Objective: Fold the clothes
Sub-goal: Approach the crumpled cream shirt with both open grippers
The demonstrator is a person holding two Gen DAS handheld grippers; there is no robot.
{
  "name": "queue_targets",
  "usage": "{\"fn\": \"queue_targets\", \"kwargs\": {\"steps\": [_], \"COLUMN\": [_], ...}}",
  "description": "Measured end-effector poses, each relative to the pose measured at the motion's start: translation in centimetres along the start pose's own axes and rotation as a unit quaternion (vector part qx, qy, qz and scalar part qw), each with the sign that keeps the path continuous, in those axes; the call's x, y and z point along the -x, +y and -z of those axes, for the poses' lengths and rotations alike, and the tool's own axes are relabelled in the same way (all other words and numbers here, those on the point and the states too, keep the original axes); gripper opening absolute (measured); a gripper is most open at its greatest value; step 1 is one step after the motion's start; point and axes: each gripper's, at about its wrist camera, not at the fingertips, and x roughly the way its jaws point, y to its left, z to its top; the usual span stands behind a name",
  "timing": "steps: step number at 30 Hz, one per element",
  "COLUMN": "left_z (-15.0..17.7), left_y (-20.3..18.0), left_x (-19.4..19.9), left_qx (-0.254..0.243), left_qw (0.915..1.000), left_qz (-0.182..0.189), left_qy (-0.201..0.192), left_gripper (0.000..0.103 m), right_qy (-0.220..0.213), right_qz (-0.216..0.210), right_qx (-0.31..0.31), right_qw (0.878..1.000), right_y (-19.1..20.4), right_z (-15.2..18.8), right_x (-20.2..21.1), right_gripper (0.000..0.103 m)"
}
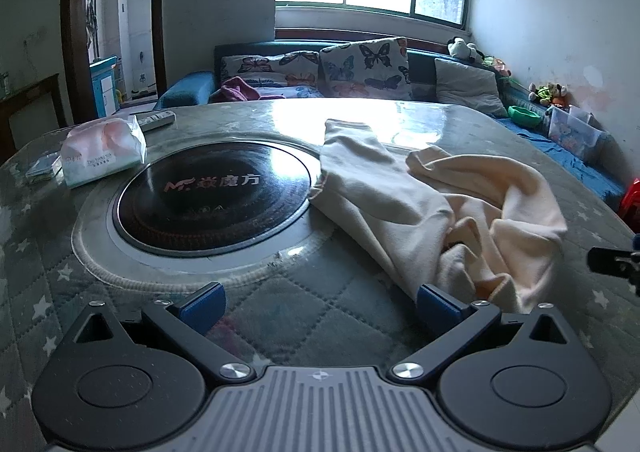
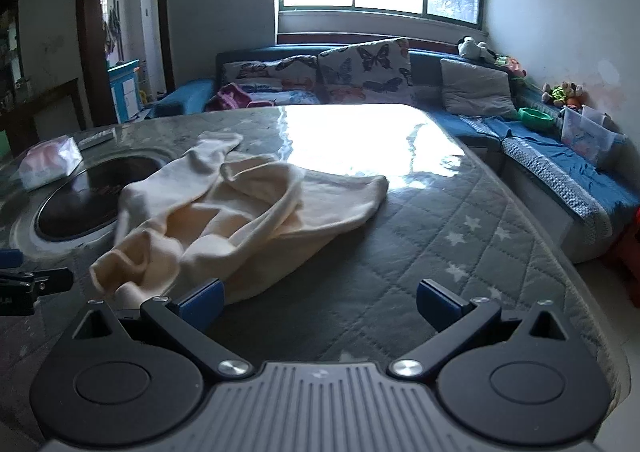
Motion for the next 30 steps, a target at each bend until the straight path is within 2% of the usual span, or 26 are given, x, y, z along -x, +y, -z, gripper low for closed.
{"fn": "queue_targets", "kwargs": {"steps": [14, 30], "left_z": [0.7, 0.8], "left_y": [-1.0, -1.5], "left_x": [1.8, 1.6], "left_qx": [0.000, -0.002], "left_qw": [1.0000, 0.9997], "left_qz": [0.000, -0.004], "left_qy": [0.002, 0.024], "left_gripper": [0.103, 0.103], "right_qy": [0.001, 0.004], "right_qz": [-0.023, -0.033], "right_qx": [0.012, 0.021], "right_qw": [1.000, 0.999], "right_y": [1.3, 2.3], "right_z": [1.3, 1.5], "right_x": [1.7, 2.1], "right_gripper": [0.103, 0.103]}}
